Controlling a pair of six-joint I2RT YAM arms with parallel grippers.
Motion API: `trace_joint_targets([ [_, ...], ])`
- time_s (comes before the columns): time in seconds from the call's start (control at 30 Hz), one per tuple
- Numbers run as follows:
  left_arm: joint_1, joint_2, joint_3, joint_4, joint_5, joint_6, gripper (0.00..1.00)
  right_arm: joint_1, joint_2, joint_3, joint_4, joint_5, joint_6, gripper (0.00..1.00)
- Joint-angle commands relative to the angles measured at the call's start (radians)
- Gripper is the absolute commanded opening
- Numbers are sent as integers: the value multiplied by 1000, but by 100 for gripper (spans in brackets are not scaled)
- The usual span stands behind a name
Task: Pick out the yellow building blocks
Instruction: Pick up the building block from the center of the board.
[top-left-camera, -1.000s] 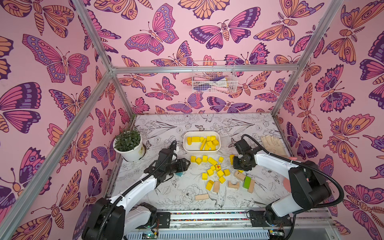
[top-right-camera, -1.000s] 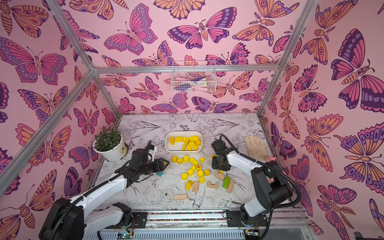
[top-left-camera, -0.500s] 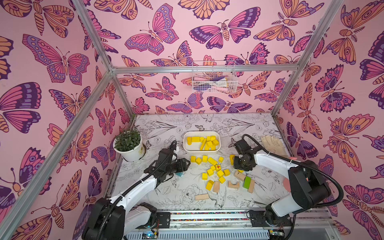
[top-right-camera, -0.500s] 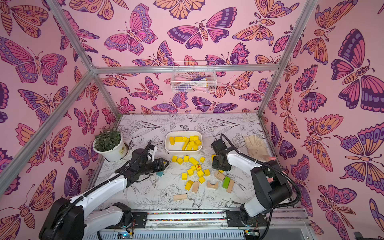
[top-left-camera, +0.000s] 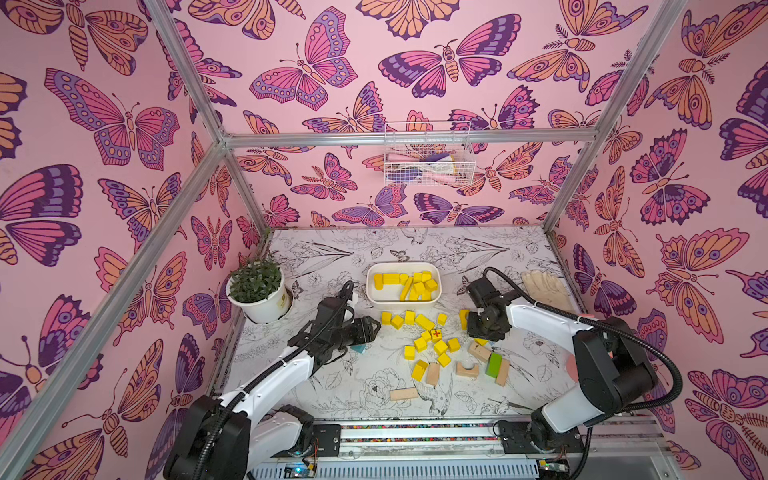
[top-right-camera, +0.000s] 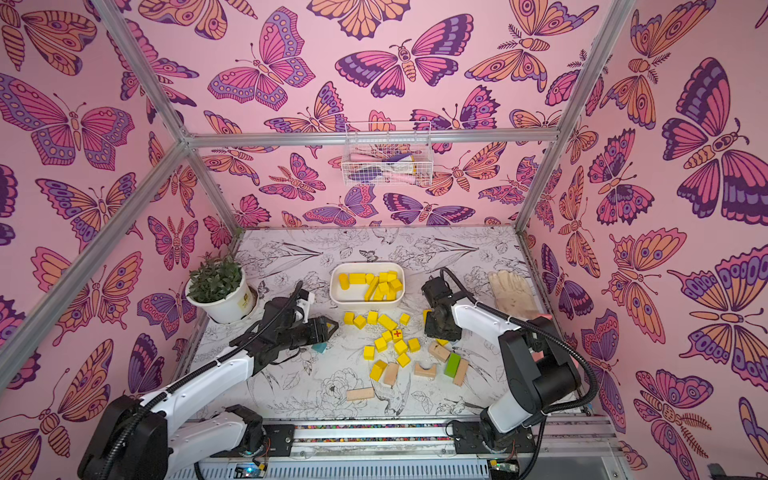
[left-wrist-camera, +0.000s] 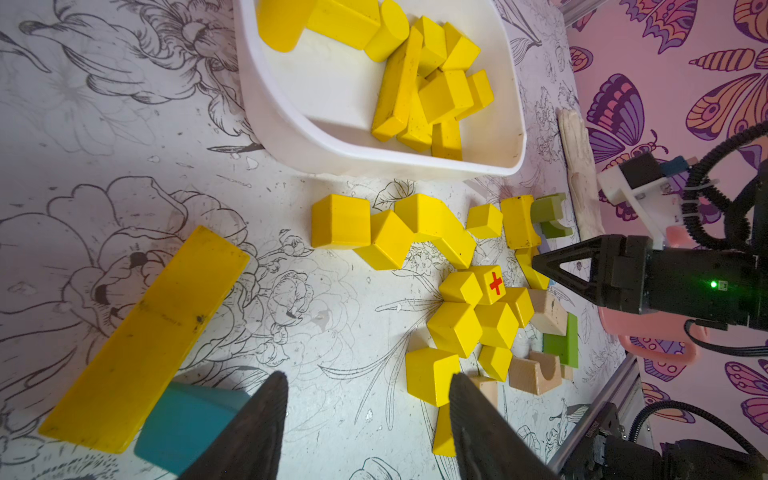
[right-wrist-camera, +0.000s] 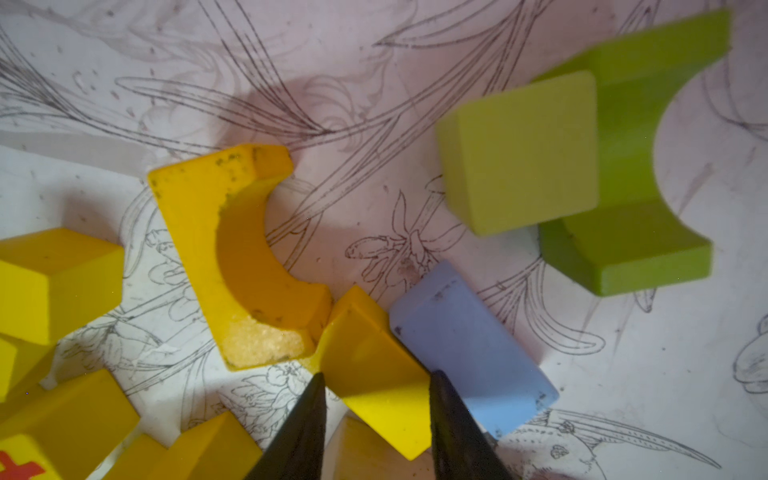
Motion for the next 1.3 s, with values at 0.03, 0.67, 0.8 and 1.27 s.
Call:
trace_joint_targets([
  [0.03, 8, 3, 0, 2, 9, 0, 62, -6, 41, 20, -46, 12, 21, 45],
  [0.67, 8, 2, 0, 1, 9, 0, 63, 1, 51, 21, -17, -49, -16, 39],
  [0.8, 8, 4, 0, 2, 8, 0, 63, 1, 57, 20, -10, -64, -21, 39],
  [1.27, 8, 6, 1, 2, 9, 0, 63, 13, 92, 55, -60, -7, 1, 43],
])
